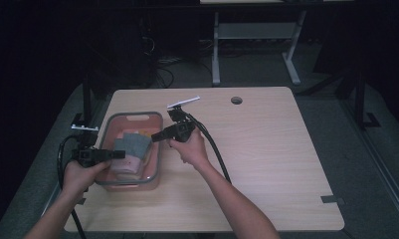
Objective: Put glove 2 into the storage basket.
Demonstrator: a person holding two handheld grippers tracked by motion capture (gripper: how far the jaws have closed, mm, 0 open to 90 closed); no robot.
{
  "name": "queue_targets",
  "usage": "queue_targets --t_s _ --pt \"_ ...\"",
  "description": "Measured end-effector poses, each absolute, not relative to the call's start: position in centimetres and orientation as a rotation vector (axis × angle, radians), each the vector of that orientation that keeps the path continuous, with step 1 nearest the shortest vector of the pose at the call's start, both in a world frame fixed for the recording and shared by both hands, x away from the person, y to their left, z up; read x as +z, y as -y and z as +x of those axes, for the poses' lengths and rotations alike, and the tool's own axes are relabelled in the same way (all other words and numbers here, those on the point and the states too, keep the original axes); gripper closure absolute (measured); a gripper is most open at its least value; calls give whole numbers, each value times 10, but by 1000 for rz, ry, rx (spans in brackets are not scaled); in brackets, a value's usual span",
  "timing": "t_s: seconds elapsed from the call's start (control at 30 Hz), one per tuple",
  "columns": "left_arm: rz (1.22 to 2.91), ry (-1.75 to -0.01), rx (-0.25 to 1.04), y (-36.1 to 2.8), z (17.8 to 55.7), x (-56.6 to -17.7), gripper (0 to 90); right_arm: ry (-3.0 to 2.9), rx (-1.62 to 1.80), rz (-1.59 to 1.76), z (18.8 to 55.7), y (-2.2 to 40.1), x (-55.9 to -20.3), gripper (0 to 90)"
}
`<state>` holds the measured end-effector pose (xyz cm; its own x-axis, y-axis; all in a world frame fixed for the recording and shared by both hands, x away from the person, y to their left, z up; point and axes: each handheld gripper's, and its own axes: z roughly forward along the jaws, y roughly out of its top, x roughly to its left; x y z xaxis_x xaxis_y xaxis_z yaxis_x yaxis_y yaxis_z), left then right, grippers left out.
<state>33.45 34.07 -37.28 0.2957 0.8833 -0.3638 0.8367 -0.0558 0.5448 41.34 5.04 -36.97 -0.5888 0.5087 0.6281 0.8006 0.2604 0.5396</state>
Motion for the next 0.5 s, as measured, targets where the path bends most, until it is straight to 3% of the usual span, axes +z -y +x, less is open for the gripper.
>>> queue_targets --t_s 0.5 --pt "1860 -1491 102 -332 337 -358 423 2182 -1274 -1239 411 -26 -372 732"
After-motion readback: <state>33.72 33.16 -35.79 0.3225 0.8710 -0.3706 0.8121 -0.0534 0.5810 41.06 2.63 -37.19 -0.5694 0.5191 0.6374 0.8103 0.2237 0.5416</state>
